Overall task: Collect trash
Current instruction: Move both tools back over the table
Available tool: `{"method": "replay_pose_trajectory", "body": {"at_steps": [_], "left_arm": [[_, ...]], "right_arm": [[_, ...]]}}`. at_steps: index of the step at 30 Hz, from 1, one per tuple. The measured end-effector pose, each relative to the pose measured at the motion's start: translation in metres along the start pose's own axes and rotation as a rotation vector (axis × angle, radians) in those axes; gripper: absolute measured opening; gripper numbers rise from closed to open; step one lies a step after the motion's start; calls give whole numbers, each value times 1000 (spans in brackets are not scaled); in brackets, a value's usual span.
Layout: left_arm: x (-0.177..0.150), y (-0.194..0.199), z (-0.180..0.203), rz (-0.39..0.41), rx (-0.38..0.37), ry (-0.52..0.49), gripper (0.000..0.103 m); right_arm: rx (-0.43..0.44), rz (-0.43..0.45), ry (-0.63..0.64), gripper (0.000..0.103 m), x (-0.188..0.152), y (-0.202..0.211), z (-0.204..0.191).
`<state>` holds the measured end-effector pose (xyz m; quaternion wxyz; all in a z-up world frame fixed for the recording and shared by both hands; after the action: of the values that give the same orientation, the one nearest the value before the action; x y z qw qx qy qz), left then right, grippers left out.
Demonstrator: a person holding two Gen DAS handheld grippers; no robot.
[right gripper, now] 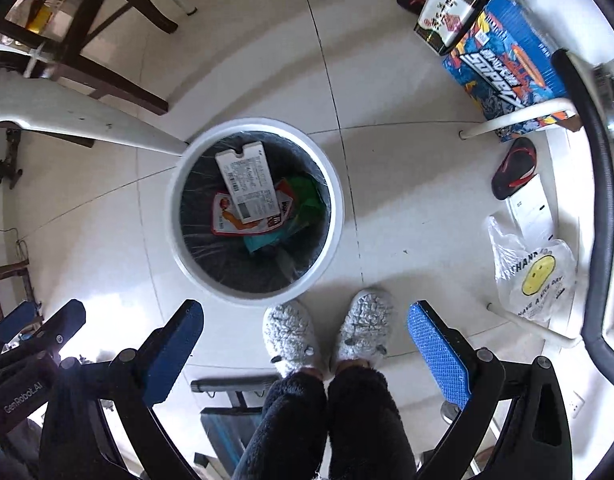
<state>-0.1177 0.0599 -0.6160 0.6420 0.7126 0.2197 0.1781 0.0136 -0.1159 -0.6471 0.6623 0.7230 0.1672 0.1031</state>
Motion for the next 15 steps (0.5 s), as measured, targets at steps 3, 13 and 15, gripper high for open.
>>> {"method": "replay_pose_trajectory", "body": {"at_steps": [3,13,15], "left_arm": [[-8,35,-1,18,-1,-11,103],[-38,153,-12,89,-10,-41,103],[-40,180,-17,112,-11,-38,103]], "right_arm": [[4,21,14,103,-9,41,-2],[29,69,24,103,-39,178,-4],[37,87,19,103,-44,208,-4]]}}
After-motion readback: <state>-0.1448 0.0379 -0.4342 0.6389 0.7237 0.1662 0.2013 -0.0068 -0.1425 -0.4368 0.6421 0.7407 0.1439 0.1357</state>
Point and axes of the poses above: each gripper's, at about its wrist camera, not at the fingertips, and y roughly against the way its jaws point, z to its right, x to its top, the point moved 2 cm from there along -y, roughly the way its jaws point, and after that the axes turned 6 degrees about -y, right-handed, at the moved point
